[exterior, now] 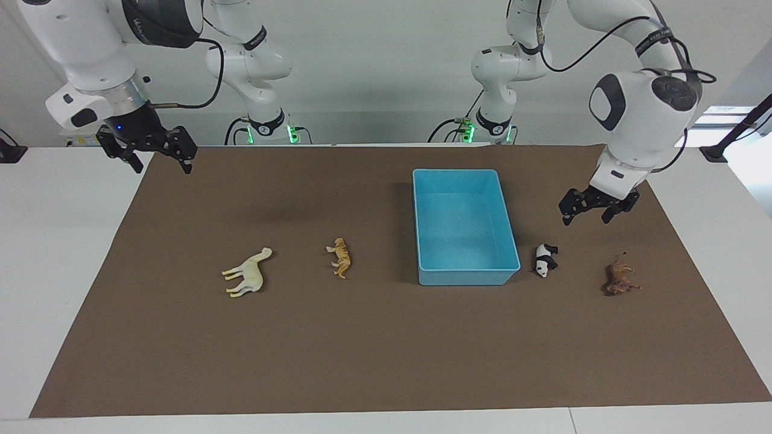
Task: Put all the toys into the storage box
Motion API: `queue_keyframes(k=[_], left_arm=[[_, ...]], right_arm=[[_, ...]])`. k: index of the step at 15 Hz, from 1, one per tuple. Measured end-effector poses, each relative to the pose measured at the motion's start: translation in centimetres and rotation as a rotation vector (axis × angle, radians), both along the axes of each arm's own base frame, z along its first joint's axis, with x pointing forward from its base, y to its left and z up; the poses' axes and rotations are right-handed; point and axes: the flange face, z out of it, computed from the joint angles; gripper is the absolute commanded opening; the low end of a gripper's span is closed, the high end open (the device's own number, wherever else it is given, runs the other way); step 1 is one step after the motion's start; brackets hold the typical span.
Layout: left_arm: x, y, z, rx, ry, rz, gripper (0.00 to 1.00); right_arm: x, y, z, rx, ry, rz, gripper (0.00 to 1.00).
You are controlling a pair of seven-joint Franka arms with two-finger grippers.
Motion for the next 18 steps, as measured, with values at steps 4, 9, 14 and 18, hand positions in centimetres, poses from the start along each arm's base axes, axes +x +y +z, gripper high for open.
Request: queue_keyframes(k=[4, 9, 14, 18], left_arm=[[-0.5, -0.3, -6.8, -0.007, -0.006, -0.008, 1.0], [-1.3, -1.1, -13.0, -0.015, 0.003, -0.033, 1.0], [-1.2, -1.7, -14.7, -0.01, 0.013, -0.05, 0.38], [-0.8, -1.4, -14.1, -0.01, 0.025, -0.018, 0.02]], right_arm=[[1.6, 0.9, -4.7, -0.001, -0.008, 0.019, 1.0], [5.1, 5.5, -11.4, 0.01, -0.034, 0.093, 1.0], [6.2, 11.3, -17.2, 0.009, -0.064, 0.188, 1.0], [5.9, 12.9, -19.9, 0.009, -0.076, 0.236, 1.0]])
